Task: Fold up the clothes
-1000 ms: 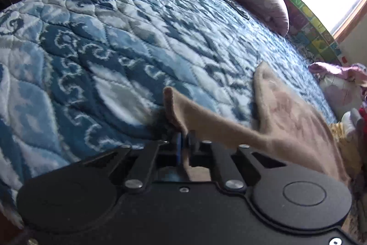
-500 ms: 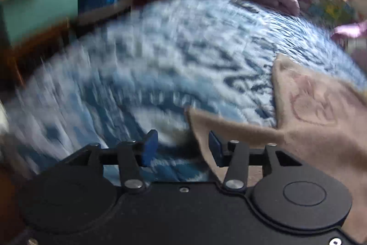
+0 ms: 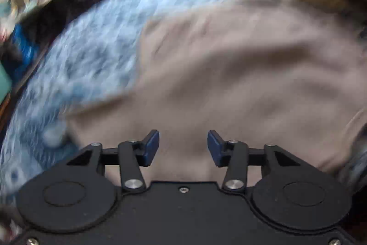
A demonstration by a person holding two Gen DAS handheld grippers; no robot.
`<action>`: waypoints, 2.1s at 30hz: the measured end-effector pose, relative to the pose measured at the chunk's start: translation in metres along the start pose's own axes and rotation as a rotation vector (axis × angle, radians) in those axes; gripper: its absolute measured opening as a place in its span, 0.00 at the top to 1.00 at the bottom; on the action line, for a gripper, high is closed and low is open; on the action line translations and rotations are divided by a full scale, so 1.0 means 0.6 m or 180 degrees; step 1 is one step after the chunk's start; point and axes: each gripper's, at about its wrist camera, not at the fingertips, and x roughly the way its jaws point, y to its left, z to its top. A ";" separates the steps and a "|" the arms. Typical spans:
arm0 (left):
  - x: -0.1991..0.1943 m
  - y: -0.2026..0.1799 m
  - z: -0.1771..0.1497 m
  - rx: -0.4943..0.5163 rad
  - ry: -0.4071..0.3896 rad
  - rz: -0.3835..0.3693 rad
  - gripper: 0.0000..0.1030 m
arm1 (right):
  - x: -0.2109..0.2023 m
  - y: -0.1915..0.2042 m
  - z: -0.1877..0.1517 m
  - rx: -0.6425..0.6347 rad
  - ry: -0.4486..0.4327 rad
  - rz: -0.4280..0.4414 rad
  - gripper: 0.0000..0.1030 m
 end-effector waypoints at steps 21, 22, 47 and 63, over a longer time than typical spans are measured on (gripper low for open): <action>0.173 -0.347 0.255 -0.0082 -0.0025 -0.1754 0.56 | 0.105 -0.068 -0.067 0.2947 -0.0589 0.0960 0.89; 0.181 -0.333 0.253 -0.0223 -0.0010 -0.1789 0.56 | 0.087 -0.038 -0.041 0.2358 -0.0709 0.0764 0.89; 0.248 -0.461 0.326 0.0406 -0.0196 -0.1441 0.83 | -0.001 0.020 -0.056 -0.0063 -0.0348 -0.0433 0.93; 0.132 -0.242 0.177 0.0152 0.0136 -0.1122 0.81 | 0.073 0.179 -0.064 -0.1990 -0.0520 -0.0107 0.88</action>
